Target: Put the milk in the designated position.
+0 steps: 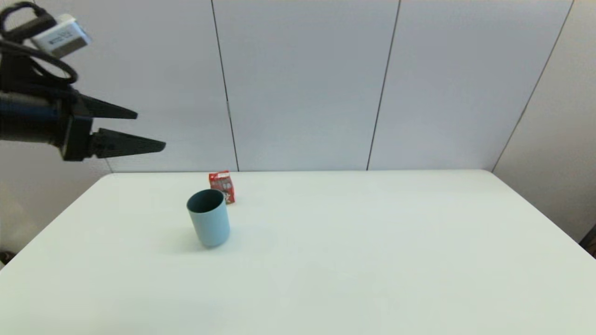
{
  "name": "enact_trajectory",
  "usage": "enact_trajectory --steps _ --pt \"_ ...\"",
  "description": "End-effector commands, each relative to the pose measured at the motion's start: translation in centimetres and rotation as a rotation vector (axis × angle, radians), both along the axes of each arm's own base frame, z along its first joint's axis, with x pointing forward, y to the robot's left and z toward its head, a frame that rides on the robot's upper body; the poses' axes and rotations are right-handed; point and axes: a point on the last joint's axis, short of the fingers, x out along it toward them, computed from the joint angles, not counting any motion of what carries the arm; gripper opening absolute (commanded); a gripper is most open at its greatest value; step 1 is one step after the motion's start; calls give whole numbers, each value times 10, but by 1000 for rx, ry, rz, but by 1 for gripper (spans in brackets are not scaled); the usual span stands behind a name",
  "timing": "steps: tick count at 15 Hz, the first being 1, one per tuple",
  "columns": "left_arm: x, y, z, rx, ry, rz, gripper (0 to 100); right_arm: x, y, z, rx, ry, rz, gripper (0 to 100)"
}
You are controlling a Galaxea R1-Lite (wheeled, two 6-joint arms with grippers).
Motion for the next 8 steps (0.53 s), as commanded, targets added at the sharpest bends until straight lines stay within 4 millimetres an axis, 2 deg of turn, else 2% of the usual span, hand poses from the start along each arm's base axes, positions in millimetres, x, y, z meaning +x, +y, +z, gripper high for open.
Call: enact_trajectory --steps 1,4,8 --pt "-163 12 -30 -106 -174 367 100 0 0 0 2 2 -1 100" --pt "-201 16 -59 -119 -225 481 100 0 0 0 -1 2 1 100" --pt "-220 16 -83 -128 -270 510 100 0 0 0 -1 0 -1 100"
